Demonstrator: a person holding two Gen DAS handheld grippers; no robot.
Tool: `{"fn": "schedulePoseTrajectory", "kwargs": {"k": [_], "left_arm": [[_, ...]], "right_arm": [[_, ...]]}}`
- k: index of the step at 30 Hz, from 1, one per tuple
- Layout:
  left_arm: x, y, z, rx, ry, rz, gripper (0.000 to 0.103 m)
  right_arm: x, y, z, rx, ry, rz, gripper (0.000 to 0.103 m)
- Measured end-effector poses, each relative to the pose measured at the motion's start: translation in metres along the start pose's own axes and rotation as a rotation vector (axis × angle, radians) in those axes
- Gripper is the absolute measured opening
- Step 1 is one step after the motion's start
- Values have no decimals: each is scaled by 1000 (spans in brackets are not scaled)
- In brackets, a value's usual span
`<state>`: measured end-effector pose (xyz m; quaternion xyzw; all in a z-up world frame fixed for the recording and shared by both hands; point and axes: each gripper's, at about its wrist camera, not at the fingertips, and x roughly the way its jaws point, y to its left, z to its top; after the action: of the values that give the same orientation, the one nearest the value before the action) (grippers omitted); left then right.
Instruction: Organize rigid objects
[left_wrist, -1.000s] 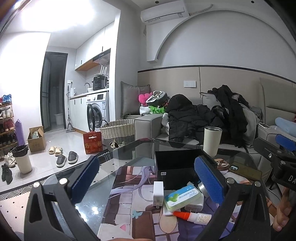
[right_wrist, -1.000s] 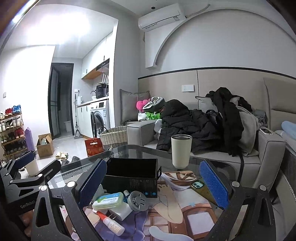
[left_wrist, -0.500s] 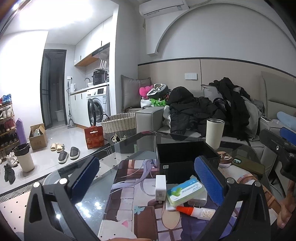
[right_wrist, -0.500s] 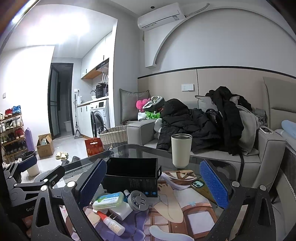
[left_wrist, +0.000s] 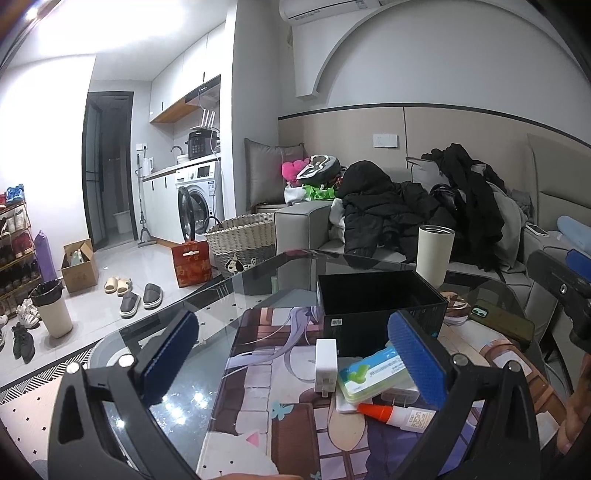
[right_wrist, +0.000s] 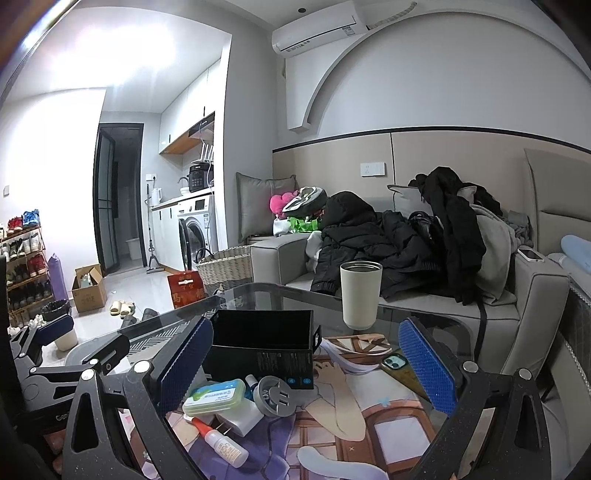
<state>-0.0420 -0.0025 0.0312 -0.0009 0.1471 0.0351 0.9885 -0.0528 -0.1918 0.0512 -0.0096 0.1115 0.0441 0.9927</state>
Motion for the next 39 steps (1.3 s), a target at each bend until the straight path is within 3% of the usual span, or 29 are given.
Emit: {"fn": "schedulePoseTrajectory", "kwargs": {"k": [39], "left_arm": [[2,-1,0,-16,7,-4,103]], "right_arm": [[0,0,1,-1,-8,0,102]]}}
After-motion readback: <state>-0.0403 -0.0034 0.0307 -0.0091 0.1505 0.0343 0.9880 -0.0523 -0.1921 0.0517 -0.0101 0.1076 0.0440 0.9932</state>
